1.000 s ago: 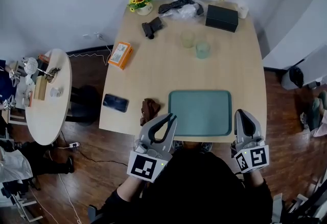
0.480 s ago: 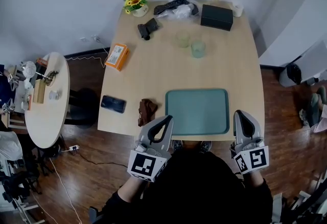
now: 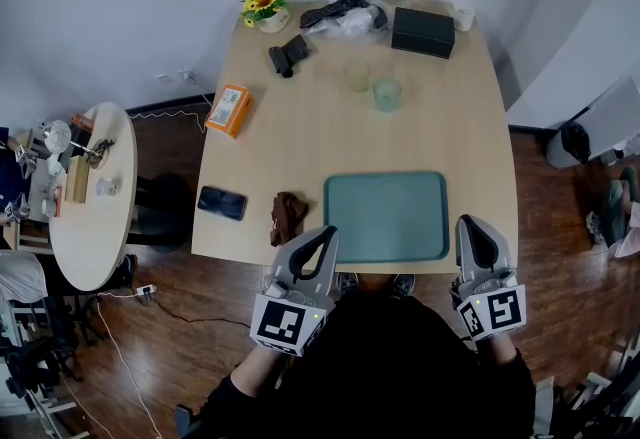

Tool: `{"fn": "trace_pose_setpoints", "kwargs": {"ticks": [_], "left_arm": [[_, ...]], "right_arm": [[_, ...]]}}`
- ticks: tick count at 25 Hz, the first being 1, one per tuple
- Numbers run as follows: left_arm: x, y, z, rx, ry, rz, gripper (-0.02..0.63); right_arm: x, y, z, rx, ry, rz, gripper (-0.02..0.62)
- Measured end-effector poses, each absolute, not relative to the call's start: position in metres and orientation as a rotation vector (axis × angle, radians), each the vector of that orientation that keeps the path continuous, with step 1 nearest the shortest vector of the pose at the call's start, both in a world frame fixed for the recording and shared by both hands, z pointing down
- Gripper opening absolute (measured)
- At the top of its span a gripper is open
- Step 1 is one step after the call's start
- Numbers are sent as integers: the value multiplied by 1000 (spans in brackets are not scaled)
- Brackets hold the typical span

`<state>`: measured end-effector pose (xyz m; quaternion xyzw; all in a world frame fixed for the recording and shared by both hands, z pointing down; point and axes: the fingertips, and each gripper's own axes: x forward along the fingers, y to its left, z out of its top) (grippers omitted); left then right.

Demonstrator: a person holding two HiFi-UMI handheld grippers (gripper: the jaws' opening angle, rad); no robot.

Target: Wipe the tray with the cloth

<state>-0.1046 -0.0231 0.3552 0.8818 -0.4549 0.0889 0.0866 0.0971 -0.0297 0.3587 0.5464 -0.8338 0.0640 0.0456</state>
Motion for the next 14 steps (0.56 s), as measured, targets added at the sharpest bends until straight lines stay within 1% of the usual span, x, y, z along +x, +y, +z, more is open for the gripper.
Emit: {"fn": "trace_pose_setpoints", "kwargs": {"ticks": [14], "left_arm": [[-107, -24, 361, 2623, -1367, 287, 9]], "right_arm": [[97, -30, 362, 1665, -2542, 196, 2]]}}
